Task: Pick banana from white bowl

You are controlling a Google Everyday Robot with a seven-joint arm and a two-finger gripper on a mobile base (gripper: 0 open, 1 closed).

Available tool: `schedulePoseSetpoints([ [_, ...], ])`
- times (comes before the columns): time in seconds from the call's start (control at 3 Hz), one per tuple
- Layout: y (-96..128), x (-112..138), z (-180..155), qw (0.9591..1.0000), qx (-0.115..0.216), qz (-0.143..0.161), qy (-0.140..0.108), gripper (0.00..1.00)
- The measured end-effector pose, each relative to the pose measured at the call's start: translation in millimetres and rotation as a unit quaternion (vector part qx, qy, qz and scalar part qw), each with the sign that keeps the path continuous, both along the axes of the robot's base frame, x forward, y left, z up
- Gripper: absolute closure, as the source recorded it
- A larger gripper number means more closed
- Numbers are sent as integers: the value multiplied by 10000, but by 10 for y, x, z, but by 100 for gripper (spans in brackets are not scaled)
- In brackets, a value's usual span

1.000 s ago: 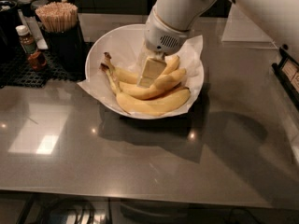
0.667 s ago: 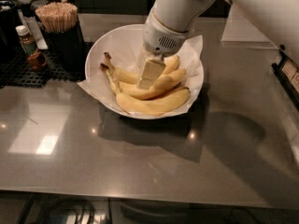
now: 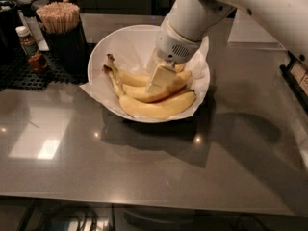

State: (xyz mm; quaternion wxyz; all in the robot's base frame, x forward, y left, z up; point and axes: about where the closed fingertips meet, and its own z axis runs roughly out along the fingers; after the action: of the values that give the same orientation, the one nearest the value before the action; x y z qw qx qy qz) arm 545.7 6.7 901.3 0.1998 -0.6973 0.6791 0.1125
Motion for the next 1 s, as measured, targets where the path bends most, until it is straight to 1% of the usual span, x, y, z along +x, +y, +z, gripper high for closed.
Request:
schedulePoseSetpoints([
  [0.33, -106, 76, -214, 9990, 428, -121, 83, 46],
  [0.67, -138, 116, -272, 9981, 583, -145, 141, 45],
  [1.0, -158, 147, -285, 9975, 669, -149, 170, 46],
])
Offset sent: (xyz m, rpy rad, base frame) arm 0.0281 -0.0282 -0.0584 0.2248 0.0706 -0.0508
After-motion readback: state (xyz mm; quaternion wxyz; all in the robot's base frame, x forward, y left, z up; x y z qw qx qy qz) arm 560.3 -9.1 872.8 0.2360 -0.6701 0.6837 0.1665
